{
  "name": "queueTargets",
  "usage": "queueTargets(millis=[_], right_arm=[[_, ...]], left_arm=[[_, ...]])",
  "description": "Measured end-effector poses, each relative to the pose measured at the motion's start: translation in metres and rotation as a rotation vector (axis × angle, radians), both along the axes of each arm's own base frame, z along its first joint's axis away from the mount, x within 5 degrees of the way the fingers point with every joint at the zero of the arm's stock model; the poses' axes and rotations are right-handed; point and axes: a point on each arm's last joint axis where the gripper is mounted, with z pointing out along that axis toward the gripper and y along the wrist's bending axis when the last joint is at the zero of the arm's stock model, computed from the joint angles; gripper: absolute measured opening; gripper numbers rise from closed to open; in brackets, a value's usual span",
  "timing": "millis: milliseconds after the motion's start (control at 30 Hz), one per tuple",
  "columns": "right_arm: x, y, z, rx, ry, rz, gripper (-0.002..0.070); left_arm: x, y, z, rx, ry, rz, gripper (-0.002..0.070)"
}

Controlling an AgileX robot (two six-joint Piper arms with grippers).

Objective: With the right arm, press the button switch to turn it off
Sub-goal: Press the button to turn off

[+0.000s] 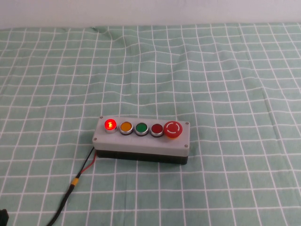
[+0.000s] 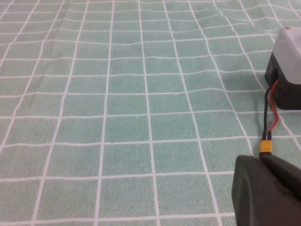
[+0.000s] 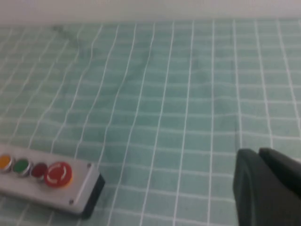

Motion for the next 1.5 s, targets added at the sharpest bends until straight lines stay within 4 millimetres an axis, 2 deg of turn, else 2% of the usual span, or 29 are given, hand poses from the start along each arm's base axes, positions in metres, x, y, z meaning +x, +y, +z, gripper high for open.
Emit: queueTargets(millis=[167, 333, 500, 733, 933, 1100, 1333, 1500], right_arm=[[0.046, 0.010, -0.007, -0.059, 0.194, 0.122, -0.0016], [0.087, 0.031, -0.011, -0.090, 0.255, 0.234, -0.0016], [0.125, 0.073, -0.022, -0.115, 0.290, 0.361, -0.0016], [0.167, 0.156, -0.042, -0.164, 0.320, 0.561, -0.0016], [0.184, 0.227, -0.054, -0.194, 0.292, 0.710, -0.0016], [0.199, 0.267, -0.069, -0.205, 0.303, 0.781, -0.0016], [0.202, 0.301, -0.092, -0.205, 0.354, 0.851, -0.0016], [0.202, 0.311, -0.110, -0.215, 0.388, 0.873, -0.0016]], left_arm=[[0.000, 0.000, 0.000, 0.000, 0.000, 0.000, -0.0003], [0.000, 0.000, 0.000, 0.000, 0.000, 0.000, -0.0003], [0.000, 0.000, 0.000, 0.000, 0.000, 0.000, -0.0003], [0.000, 0.000, 0.000, 0.000, 0.000, 0.000, -0.0003], [0.000, 0.000, 0.000, 0.000, 0.000, 0.000, -0.0003], [0.000, 0.000, 0.000, 0.000, 0.000, 0.000, -0.0003], [0.000, 0.000, 0.000, 0.000, 0.000, 0.000, -0.0003], [0.000, 0.000, 0.000, 0.000, 0.000, 0.000, -0.0003]])
